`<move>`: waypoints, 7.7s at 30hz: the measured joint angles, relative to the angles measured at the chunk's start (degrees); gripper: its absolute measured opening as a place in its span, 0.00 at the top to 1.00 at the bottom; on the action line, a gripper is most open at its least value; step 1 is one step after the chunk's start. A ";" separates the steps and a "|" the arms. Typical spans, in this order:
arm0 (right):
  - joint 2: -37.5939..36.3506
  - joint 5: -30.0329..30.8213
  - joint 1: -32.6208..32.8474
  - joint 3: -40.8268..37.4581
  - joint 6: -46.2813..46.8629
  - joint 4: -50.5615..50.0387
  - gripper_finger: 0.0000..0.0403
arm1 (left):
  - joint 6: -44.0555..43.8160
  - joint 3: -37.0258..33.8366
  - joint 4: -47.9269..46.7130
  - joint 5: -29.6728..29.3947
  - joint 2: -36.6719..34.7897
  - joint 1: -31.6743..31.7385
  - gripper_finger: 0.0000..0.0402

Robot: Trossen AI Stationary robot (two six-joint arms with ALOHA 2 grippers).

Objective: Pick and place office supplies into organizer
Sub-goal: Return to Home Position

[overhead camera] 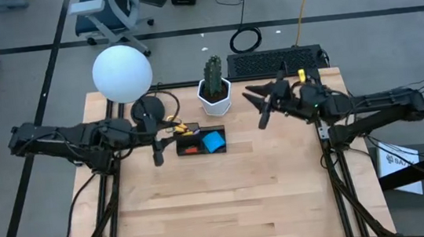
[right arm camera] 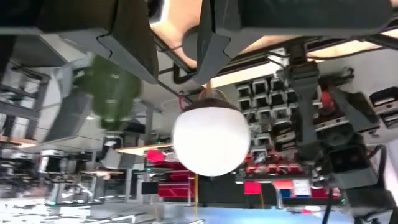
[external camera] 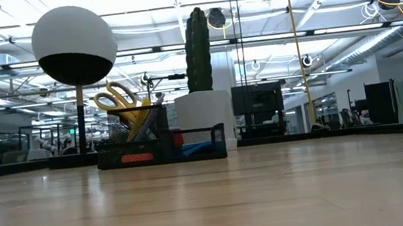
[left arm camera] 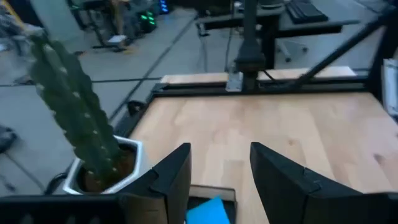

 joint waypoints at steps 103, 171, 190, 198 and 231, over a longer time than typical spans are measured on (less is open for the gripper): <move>-55.31 -10.06 7.99 -53.25 -13.35 56.61 0.75 | 9.20 -53.51 50.65 16.67 -54.60 -2.77 0.58; -53.72 -17.66 3.23 -53.25 -17.11 -10.01 0.75 | 10.05 -53.88 18.01 12.76 -52.17 -2.77 0.58; -53.67 -17.64 3.23 -53.25 -17.35 -9.71 0.75 | 9.95 -53.99 18.45 14.32 -51.39 -2.77 0.58; -53.68 -17.64 3.23 -53.25 -17.26 -9.56 0.75 | 9.23 -54.04 19.24 13.19 -51.39 -2.77 0.58; -53.68 -17.64 3.23 -53.25 -17.23 -9.49 0.75 | 9.25 -54.04 19.54 13.08 -51.39 -2.77 0.58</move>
